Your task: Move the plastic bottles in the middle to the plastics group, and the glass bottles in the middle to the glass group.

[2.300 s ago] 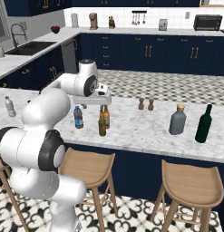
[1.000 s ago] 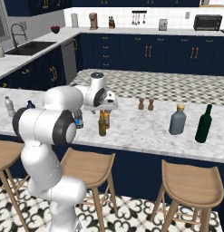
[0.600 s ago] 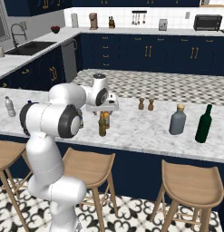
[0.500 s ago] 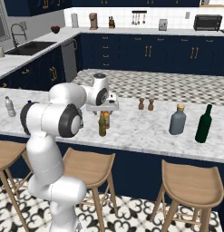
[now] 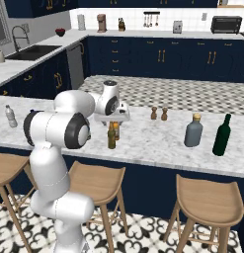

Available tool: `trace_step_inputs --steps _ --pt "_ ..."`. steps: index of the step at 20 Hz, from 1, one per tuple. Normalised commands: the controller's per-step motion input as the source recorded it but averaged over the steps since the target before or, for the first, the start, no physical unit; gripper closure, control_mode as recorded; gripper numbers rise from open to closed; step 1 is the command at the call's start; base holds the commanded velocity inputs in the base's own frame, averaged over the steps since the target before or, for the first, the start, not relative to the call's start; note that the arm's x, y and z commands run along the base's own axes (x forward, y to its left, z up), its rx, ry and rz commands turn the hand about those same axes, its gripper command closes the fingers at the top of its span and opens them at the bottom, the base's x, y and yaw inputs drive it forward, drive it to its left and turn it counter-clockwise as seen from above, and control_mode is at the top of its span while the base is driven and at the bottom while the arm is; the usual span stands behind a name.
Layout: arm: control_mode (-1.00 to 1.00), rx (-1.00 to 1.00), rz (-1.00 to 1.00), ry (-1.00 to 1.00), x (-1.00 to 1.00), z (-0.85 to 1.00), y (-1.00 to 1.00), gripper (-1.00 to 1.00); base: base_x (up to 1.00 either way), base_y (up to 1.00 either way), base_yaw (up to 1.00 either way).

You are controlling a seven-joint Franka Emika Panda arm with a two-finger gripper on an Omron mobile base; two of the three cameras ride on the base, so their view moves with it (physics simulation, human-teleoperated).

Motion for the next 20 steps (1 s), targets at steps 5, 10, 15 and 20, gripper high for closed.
trace_step_inputs --steps 5,10,15,20 --pt "-1.00 0.00 -0.04 0.00 -0.21 -0.32 0.02 1.00 0.00 0.00 0.00" --pt "-1.00 0.02 -0.08 0.00 -0.23 -0.09 0.05 1.00 0.00 0.00 0.00" --pt "-1.00 0.00 -0.11 -0.01 -0.22 0.16 -0.01 1.00 0.00 0.00 0.00" --pt "-1.00 0.00 -0.18 0.00 -0.39 0.34 -0.09 1.00 0.00 0.00 0.00"
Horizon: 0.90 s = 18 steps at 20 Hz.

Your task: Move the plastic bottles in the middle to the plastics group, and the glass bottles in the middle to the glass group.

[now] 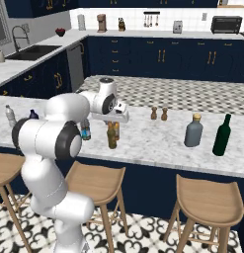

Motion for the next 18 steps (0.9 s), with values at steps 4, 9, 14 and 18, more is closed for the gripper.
trace_step_inputs --steps 4,9,14,18 --pt "-1.00 0.00 -0.18 0.00 -0.16 0.29 -0.42 1.00 0.00 0.00 0.00" --pt "-1.00 0.00 -0.14 0.05 0.00 0.13 -0.79 1.00 0.00 0.00 0.00" --pt "-1.00 0.00 -0.10 0.13 0.02 0.08 -0.83 1.00 0.00 0.00 0.00" --pt "-1.00 0.00 -0.09 0.18 0.17 0.03 -0.76 1.00 0.00 0.00 0.00"
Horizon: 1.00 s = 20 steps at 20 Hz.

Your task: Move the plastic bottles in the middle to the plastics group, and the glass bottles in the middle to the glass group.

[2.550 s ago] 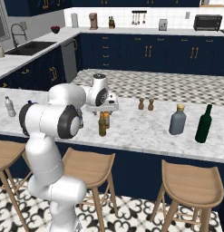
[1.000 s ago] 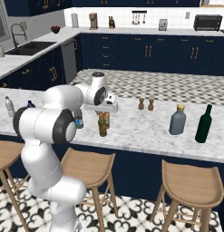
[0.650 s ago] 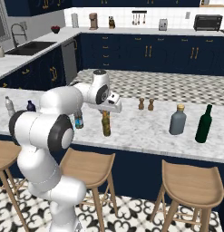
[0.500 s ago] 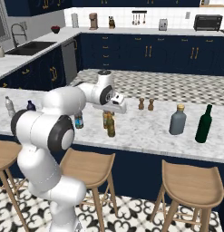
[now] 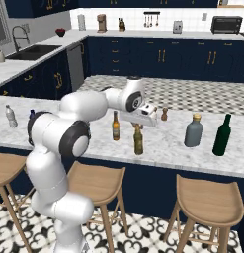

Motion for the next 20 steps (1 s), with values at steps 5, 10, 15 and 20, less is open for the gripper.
trace_step_inputs --steps 5,10,15,20 --pt "-1.00 0.03 -0.04 0.16 0.34 0.04 -0.61 1.00 0.00 0.00 0.00" --pt "-1.00 0.09 0.00 0.17 0.44 0.03 -0.59 1.00 0.00 0.00 0.00" --pt "-1.00 0.08 0.00 -0.05 0.27 0.00 -0.59 1.00 0.00 0.00 0.00" --pt "-1.00 0.06 -0.01 -0.12 0.21 0.00 -0.52 1.00 0.00 0.00 0.00"
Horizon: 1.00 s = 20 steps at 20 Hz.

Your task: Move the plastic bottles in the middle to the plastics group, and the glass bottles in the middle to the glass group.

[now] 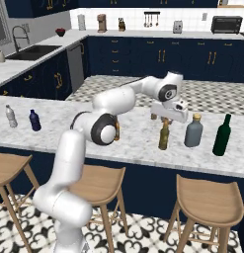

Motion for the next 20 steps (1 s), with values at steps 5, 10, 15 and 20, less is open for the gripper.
trace_step_inputs --steps 5,10,15,20 --pt "-1.00 0.04 0.00 -0.14 -0.04 -0.28 -0.18 1.00 0.00 0.00 0.00" --pt "-1.00 -0.01 0.00 -0.33 -0.05 -0.41 -0.08 1.00 0.00 0.00 0.00" --pt "-1.00 -0.15 0.00 -0.24 -0.11 -0.60 0.12 1.00 0.00 0.00 0.00" --pt "-1.00 -0.26 0.00 -0.01 0.06 -0.65 0.19 1.00 0.00 0.00 0.00"
